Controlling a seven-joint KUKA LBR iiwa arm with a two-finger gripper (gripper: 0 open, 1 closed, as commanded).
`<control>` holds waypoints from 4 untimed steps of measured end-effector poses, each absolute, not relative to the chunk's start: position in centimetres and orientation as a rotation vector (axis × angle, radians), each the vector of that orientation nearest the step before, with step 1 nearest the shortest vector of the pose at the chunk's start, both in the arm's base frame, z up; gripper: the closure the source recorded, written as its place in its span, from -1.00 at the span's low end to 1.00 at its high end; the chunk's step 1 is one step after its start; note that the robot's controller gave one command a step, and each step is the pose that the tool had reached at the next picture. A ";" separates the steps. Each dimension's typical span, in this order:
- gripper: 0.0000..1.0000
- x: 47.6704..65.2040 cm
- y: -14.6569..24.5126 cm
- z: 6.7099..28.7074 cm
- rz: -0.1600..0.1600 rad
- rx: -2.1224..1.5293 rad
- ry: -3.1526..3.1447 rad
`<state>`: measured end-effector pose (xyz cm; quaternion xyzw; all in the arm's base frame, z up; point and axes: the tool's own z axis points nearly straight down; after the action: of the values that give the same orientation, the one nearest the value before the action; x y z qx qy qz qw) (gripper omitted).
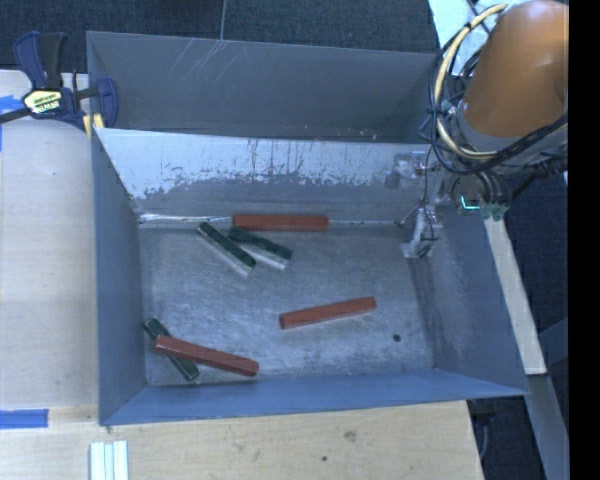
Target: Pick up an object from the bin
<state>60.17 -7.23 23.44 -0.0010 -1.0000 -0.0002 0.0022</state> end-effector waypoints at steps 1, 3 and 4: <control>-1.00 57.8 -6.3 9.5 -0.002 0.081 -3.135; 1.00 55.4 -4.0 7.3 0.001 0.110 -3.150; -1.00 55.2 -4.0 7.1 0.001 0.111 -3.144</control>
Offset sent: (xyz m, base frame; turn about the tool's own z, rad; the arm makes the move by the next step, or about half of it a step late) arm -0.0213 0.0095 -0.1345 -0.0557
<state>55.23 -4.02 7.06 0.0353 -0.9994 0.0003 -0.0020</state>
